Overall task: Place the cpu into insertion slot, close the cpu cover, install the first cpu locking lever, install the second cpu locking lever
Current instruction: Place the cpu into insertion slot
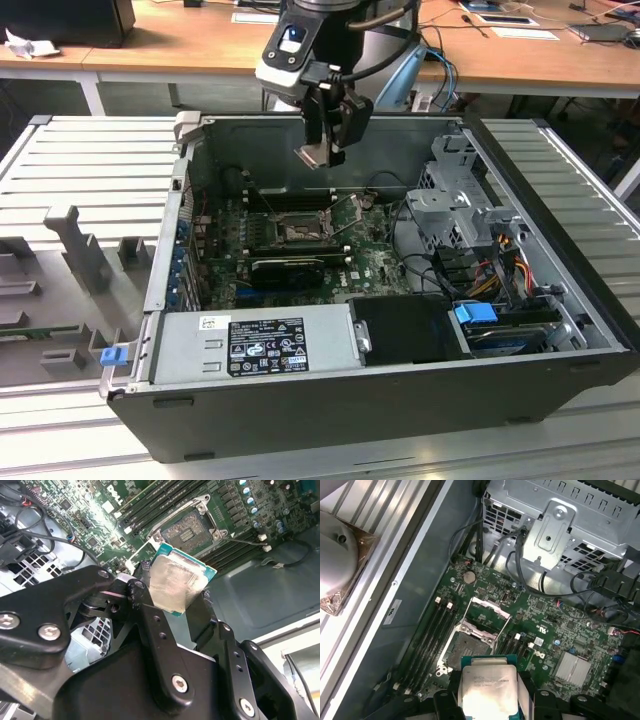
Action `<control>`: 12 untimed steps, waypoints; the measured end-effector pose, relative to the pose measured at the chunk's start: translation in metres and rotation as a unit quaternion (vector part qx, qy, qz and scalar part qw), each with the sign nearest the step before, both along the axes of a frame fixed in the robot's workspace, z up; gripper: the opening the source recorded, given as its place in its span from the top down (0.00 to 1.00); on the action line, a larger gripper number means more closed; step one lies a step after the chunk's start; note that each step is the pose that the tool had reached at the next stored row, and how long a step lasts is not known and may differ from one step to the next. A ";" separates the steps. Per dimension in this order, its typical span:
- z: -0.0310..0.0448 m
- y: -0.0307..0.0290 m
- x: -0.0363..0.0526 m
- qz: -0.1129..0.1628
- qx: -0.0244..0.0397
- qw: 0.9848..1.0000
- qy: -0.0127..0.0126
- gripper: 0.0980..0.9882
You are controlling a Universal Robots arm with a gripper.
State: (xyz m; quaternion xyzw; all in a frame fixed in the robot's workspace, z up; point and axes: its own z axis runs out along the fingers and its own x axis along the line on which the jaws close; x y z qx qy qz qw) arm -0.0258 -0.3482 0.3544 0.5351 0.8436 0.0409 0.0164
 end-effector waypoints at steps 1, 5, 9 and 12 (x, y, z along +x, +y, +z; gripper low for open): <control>-0.0004 0.0000 0.0000 0.000 -0.001 1.000 0.000 0.52; -0.0013 0.0000 0.0000 -0.028 -0.002 1.000 0.000 0.52; -0.0017 0.0000 0.0000 -0.065 -0.002 0.998 0.000 0.52; -0.0022 0.0000 0.0000 -0.081 -0.002 0.997 0.000 0.52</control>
